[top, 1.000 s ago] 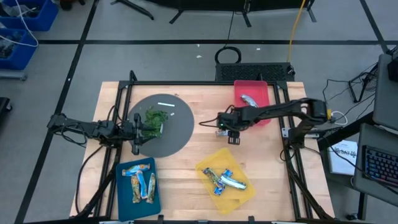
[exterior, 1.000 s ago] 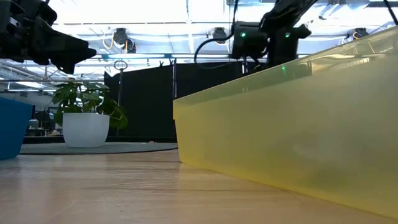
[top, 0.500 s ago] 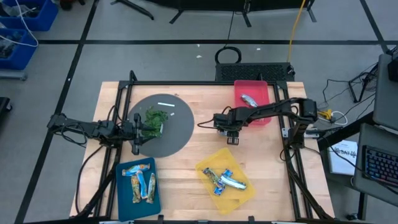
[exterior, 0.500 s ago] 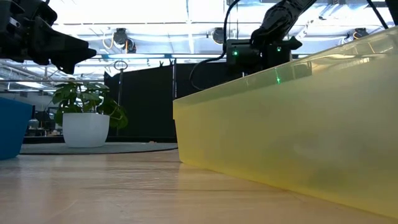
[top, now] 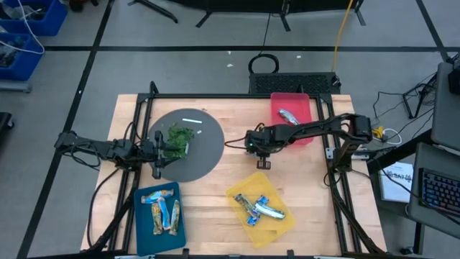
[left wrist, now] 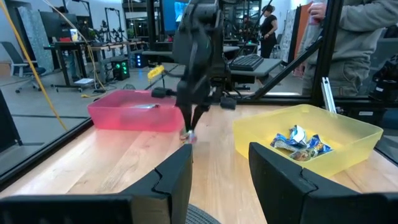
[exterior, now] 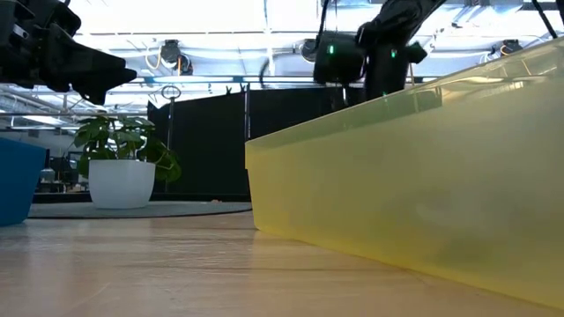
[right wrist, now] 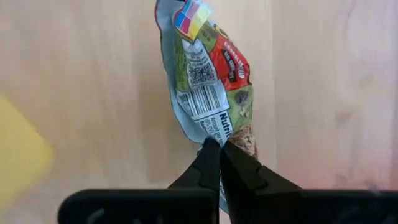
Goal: Pick and place Granola Bars by type
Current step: Put the red snack into the pink bin
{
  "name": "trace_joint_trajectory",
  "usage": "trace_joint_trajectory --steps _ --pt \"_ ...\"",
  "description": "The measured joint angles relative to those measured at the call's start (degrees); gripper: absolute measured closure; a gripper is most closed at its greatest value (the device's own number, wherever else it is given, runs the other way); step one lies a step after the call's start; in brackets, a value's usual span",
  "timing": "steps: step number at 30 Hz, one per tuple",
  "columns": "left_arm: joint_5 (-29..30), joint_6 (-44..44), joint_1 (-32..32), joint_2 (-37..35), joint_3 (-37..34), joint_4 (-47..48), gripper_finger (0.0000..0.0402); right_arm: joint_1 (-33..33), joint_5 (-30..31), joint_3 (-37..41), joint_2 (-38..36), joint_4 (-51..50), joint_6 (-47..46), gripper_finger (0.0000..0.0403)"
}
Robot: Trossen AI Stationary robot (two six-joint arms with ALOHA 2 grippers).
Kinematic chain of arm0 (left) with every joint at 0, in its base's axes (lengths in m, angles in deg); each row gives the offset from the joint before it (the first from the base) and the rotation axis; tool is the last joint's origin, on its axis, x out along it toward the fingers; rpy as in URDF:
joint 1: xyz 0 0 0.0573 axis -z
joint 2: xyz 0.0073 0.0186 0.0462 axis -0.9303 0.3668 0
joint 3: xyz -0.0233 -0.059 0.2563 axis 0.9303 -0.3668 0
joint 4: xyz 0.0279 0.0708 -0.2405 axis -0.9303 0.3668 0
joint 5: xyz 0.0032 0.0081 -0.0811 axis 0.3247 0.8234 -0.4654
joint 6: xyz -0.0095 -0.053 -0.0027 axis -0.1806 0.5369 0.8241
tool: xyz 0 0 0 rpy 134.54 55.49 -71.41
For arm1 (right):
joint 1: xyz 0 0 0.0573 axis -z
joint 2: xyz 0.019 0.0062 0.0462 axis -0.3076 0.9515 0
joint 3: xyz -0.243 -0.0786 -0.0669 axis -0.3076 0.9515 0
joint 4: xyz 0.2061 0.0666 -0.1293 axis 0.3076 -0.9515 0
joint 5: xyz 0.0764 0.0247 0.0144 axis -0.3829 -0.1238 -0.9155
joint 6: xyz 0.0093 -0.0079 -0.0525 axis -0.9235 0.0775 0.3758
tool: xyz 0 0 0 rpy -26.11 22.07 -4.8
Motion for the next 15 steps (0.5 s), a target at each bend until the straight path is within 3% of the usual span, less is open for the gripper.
trace_joint_trajectory --steps 9,15 --pt "0.0 0.0 0.0 0.0 0.0 0.0 0.0238 2.1 -3.6 0.0 -14.8 8.1 -7.2 0.0403" --pt "0.0 0.0 0.0 0.0 0.0 0.0 0.0238 9.5 1.1 0.0 -26.5 -1.6 -17.3 0.0403"
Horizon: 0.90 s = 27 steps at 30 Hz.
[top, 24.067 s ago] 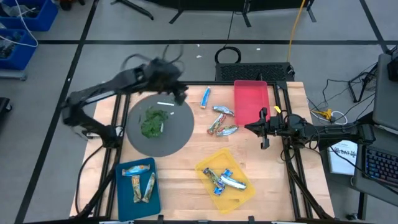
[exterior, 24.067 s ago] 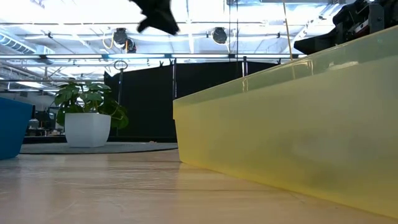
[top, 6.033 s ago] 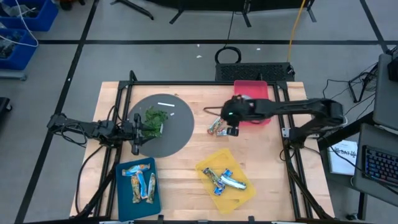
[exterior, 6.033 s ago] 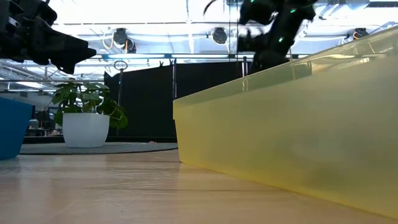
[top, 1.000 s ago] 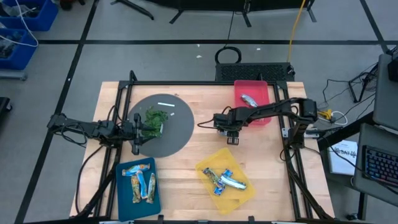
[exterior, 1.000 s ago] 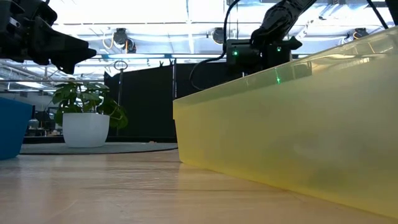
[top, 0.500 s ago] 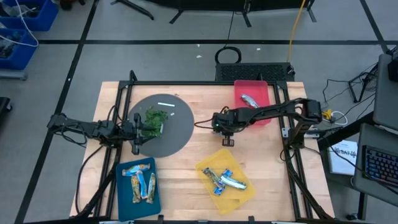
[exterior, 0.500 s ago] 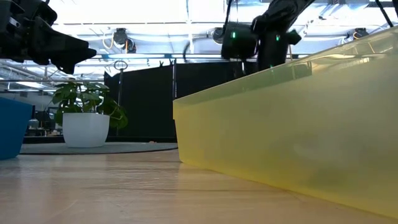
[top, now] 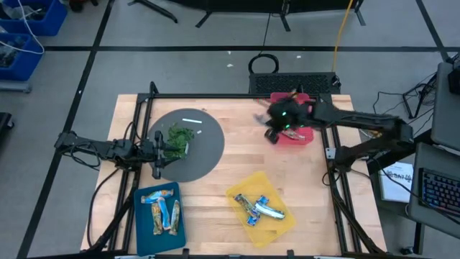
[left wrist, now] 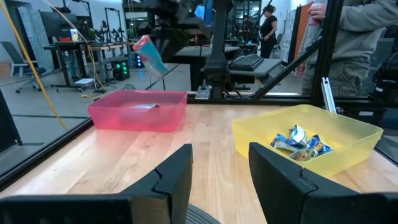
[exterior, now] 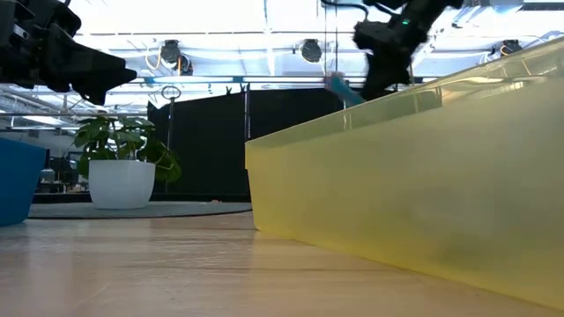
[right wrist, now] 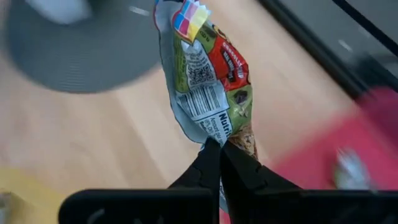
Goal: Pick and place Granola Bars by type
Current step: Put the red snack into the pink bin
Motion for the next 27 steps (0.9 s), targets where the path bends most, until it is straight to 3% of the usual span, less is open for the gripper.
trace_joint_trajectory --steps 7,18,27 --pt "0.0 0.0 0.0 0.0 0.0 0.0 0.0238 9.5 0.8 2.8 -3.1 -15.0 -4.5 0.0403" --pt "0.0 0.0 0.0 0.0 0.0 0.0 0.0238 19.7 -5.6 20.2 -3.0 -2.1 -3.4 0.04" --pt "0.0 0.0 0.0 0.0 0.0 0.0 0.0238 19.3 -7.2 20.9 -3.2 1.4 -2.7 0.0314"
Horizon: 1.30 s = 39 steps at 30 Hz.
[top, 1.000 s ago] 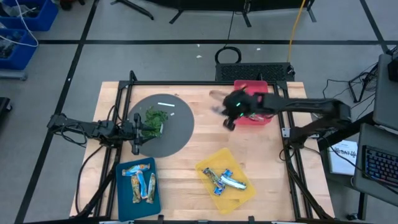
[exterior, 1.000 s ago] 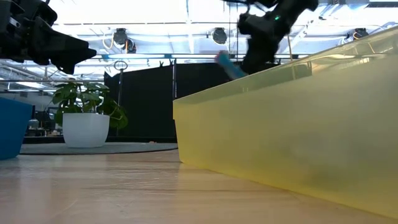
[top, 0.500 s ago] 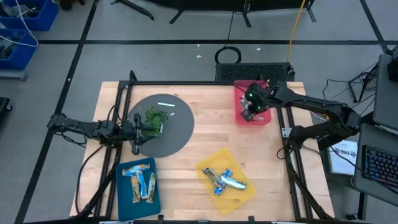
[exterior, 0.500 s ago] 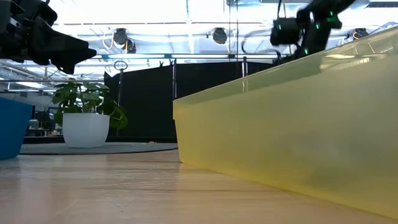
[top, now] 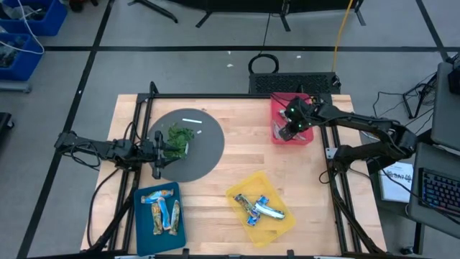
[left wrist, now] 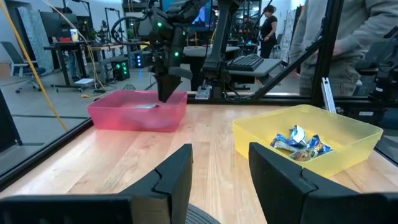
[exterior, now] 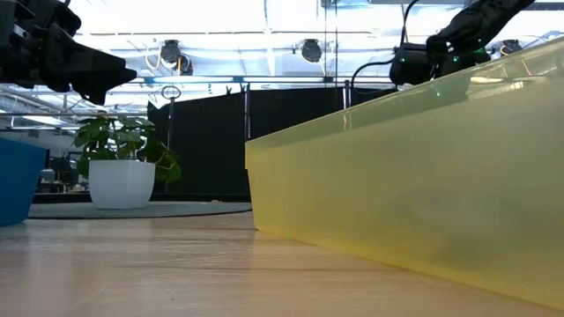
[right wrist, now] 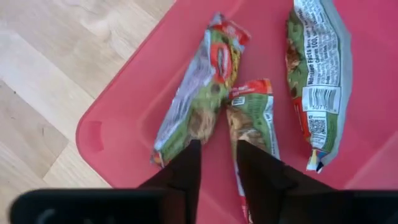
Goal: Pick and place Granola Bars by type
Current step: Put the red snack into the pink bin, then return to Home Position
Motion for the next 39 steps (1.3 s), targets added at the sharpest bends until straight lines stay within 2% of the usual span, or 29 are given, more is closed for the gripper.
trace_joint_trajectory --steps 5,10,13,18,21,27,34,39 --pt "0.0 0.0 0.0 0.0 0.0 0.0 0.0238 -1.3 0.2 0.0 -4.7 2.1 3.6 0.0274" --pt "0.0 0.0 0.0 0.0 0.0 0.0 0.0238 -6.6 0.2 0.8 -18.6 12.2 4.2 0.027" --pt "0.0 0.0 0.0 0.0 0.0 0.0 0.0238 -10.7 0.4 7.3 -29.4 22.1 5.1 0.0275" --pt "0.0 0.0 0.0 0.0 0.0 0.0 0.0238 -15.3 3.5 23.5 -45.1 42.8 8.8 0.0284" --pt "0.0 0.0 0.0 0.0 0.0 0.0 0.0238 -16.0 3.7 29.8 -51.1 47.4 9.4 0.0291" --pt "0.0 0.0 0.0 0.0 0.0 0.0 0.0238 -16.0 6.5 36.7 -56.2 48.7 10.7 0.0305" --pt "0.0 0.0 0.0 0.0 0.0 0.0 0.0238 -16.0 6.4 44.0 -58.1 61.3 14.5 0.0316" --pt "0.0 0.0 0.0 0.0 0.0 0.0 0.0238 -16.0 6.2 44.0 -57.9 57.7 16.5 0.0321"
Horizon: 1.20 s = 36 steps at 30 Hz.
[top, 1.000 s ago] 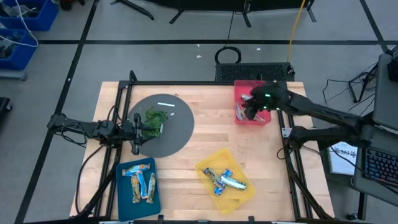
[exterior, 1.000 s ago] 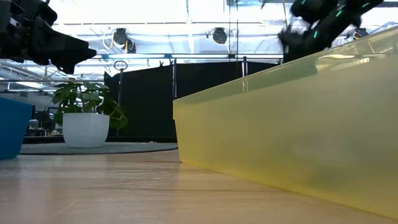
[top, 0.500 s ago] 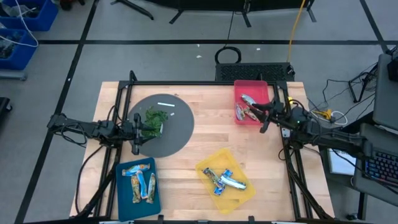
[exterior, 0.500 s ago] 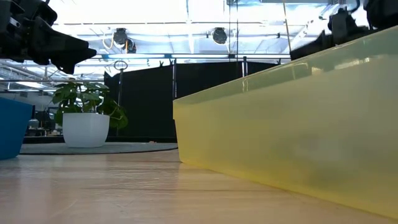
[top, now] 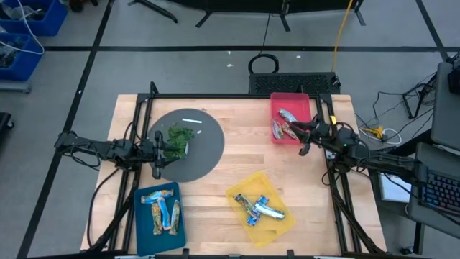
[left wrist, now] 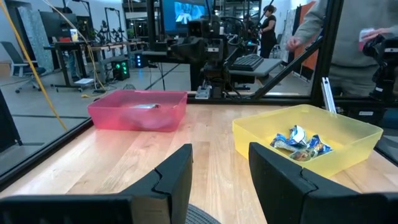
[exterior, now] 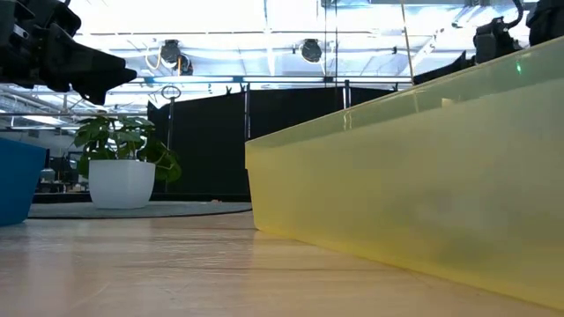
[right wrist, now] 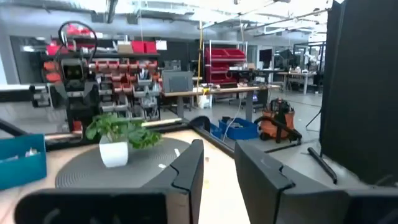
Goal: Pick and place Granola Bars by type
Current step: Return to Home Position
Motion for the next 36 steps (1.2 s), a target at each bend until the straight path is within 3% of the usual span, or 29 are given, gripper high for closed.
trace_joint_trajectory --steps 10,36 --pt "0.0 0.0 0.0 0.0 0.0 0.0 0.0238 0.0 0.3 0.1 0.0 -5.8 1.0 0.0321" --pt "0.0 0.0 0.0 0.0 0.0 0.0 0.0238 0.0 0.1 0.3 0.0 -6.2 -0.8 0.0321"
